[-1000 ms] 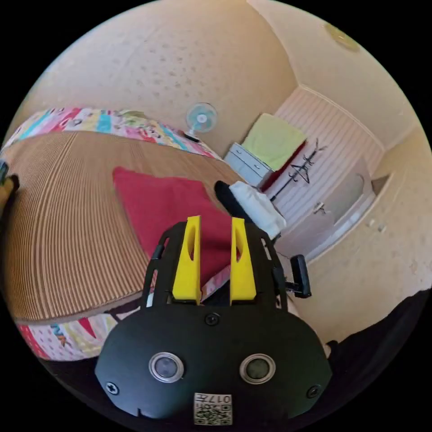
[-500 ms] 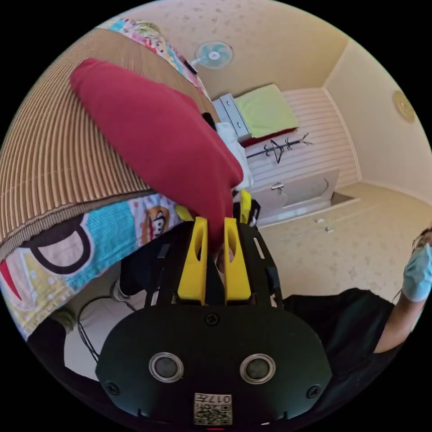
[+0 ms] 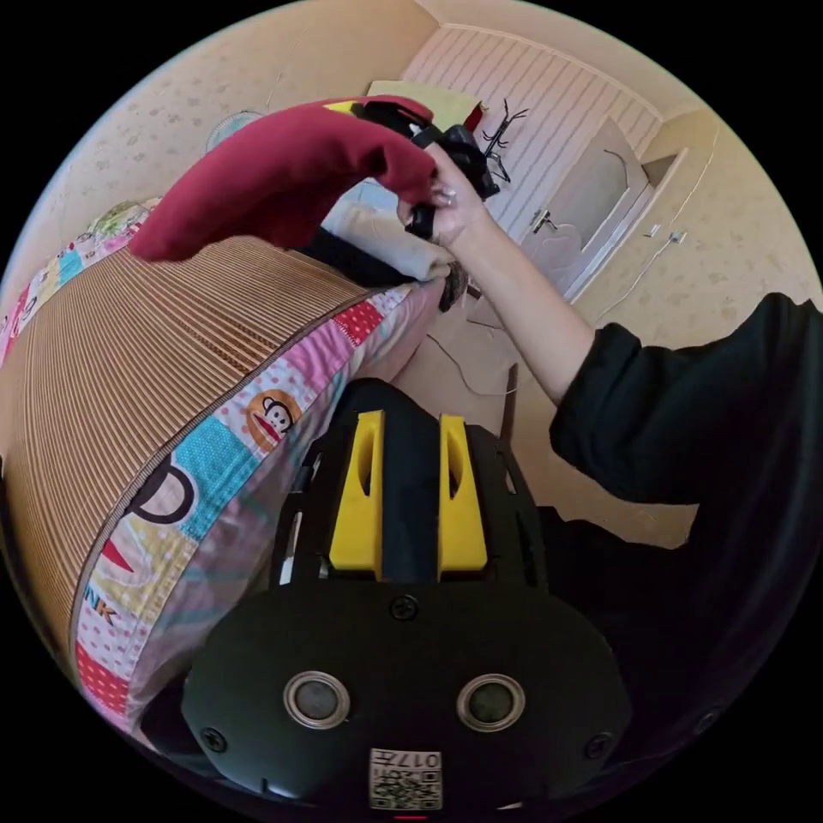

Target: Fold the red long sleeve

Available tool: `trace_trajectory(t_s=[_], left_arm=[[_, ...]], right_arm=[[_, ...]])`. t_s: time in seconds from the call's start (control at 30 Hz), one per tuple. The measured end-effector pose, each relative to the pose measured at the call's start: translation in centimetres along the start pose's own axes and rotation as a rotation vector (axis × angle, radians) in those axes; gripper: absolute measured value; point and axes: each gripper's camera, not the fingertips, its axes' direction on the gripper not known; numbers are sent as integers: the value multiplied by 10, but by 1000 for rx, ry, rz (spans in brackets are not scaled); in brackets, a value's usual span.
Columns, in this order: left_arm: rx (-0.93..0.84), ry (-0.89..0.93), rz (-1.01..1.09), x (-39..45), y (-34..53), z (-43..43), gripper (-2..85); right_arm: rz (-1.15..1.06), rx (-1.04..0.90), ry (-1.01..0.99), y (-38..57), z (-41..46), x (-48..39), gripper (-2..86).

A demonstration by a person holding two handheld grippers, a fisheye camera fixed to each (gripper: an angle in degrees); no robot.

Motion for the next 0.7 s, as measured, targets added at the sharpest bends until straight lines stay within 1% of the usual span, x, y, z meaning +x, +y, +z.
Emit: trace_trajectory(t_s=[0.07, 0.13, 0.17, 0.2, 0.23, 0.27, 0.3, 0.33, 0.4, 0.43, 0.47, 0.5, 0.53, 0.57, 0.63, 0.7], left_arm=[[12, 51, -16, -3, 8, 7, 101], [10, 34, -34, -8, 13, 12, 101], [4, 25, -53, -13, 15, 16, 101], [3, 26, -66, -16, 15, 17, 101], [7, 39, -95, -23, 16, 19, 101], [20, 56, -124, -29, 18, 20, 101], [28, 59, -137, -32, 18, 20, 101], [44, 49, -162, -37, 20, 20, 102], [52, -9, -198, -44, 20, 20, 104], [56, -77, -222, -49, 20, 18, 108], [69, -161, -238, -54, 19, 13, 114], [78, -209, -248, -58, 18, 10, 116], [98, -311, -283, -68, 16, 2, 122], [122, -392, -333, -82, 12, -9, 133], [161, -449, -414, -109, 5, -25, 157], [194, -498, -477, -138, -5, -37, 179]], right_arm=[[33, 79, 48, -11, -46, 31, 118], [168, 176, 176, 0, -104, 91, 114], [218, 189, 220, 7, -116, 107, 112], [322, 202, 317, 25, -137, 135, 109], [380, 211, 369, 37, -147, 147, 108], [491, 225, 473, 65, -165, 166, 105], [555, 241, 563, 97, -178, 174, 106], [532, 301, 565, 128, -185, 169, 108], [501, 358, 557, 171, -187, 154, 115], [495, 365, 575, 184, -184, 147, 118], [472, 382, 671, 208, -173, 124, 123], [436, 408, 830, 229, -154, 95, 128], [412, 430, 969, 247, -127, 69, 133], [398, 432, 1010, 254, -112, 58, 136], [314, 369, 1015, 267, -61, 36, 143], [224, 255, 928, 269, 19, 26, 160]])
